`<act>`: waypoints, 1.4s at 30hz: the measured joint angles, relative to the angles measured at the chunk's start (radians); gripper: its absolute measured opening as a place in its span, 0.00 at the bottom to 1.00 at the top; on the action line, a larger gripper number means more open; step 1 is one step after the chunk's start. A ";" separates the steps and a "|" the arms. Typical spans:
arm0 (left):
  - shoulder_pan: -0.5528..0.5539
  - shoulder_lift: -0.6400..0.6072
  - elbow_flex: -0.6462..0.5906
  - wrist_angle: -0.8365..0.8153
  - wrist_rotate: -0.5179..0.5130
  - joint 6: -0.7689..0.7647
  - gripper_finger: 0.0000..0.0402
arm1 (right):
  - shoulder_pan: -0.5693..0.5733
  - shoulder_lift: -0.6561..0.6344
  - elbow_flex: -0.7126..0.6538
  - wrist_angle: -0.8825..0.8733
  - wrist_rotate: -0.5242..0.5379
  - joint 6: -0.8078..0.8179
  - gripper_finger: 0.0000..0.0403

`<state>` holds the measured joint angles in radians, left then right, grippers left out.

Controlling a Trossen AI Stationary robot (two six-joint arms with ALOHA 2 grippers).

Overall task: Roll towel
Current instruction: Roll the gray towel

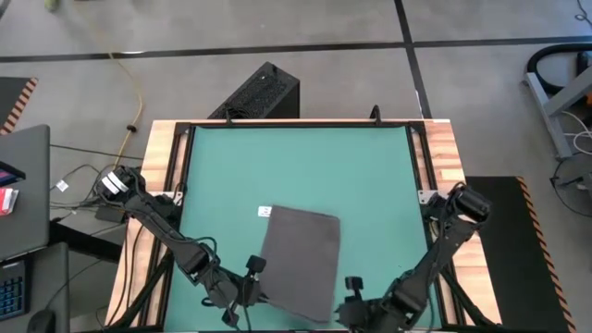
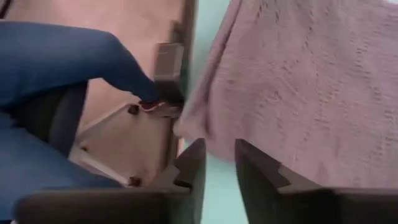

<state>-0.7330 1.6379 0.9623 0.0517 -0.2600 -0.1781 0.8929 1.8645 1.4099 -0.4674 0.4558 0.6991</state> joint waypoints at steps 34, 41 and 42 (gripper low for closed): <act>-0.015 0.132 0.003 0.079 -0.130 -0.124 0.00 | -0.003 0.167 -0.070 0.057 0.189 -0.066 0.53; -0.008 0.132 0.003 0.077 -0.171 -0.121 0.00 | -0.047 0.084 -0.095 -0.174 0.462 -0.117 0.36; -0.006 0.132 0.003 0.075 -0.178 -0.119 0.00 | -0.057 0.075 -0.111 -0.214 0.479 -0.098 0.33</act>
<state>-0.7395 1.7702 0.9657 0.1266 -0.4376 -0.2974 0.8361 1.9392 1.2991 -0.6813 0.9346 0.6008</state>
